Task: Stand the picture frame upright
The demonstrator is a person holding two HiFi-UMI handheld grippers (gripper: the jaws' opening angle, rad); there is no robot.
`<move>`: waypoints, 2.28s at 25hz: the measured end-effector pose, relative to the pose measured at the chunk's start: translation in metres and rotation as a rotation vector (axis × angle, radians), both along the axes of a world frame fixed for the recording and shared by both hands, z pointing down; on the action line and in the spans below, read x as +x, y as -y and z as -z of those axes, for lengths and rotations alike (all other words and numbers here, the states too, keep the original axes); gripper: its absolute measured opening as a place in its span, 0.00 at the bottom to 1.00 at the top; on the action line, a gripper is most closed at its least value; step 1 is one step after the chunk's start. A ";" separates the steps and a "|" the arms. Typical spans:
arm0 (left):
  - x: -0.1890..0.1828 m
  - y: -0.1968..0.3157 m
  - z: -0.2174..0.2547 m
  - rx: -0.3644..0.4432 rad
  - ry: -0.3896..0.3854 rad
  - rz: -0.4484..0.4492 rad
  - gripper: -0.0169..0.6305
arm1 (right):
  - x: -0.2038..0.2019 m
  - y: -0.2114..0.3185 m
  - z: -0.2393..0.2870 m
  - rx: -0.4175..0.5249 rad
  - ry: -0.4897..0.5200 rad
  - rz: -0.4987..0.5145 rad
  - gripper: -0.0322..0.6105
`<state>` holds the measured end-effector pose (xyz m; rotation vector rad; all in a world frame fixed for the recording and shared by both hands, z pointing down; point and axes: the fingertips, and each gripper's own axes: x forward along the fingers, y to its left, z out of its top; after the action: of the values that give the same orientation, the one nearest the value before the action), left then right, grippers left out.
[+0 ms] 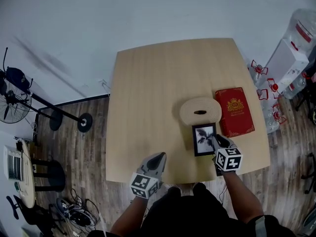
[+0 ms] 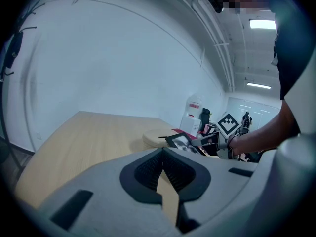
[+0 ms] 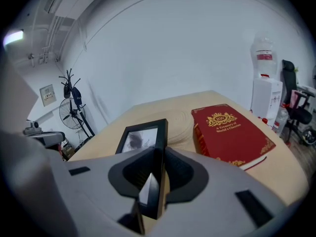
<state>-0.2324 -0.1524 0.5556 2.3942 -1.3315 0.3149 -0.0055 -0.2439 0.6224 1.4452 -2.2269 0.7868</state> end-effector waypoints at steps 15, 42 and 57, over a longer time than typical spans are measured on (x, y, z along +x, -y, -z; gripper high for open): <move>0.002 0.001 -0.001 0.001 0.039 -0.001 0.03 | 0.003 0.011 -0.032 -0.065 -0.017 -0.011 0.16; -0.005 0.003 -0.007 -0.021 0.026 0.038 0.03 | 0.007 0.012 -0.030 -0.022 -0.035 -0.002 0.20; 0.013 0.014 0.018 0.037 0.032 -0.017 0.03 | -0.004 -0.002 0.072 0.219 -0.041 0.046 0.15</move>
<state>-0.2198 -0.1663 0.5380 2.4423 -1.3424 0.3371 -0.0096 -0.2416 0.5503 1.4859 -2.3659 0.5064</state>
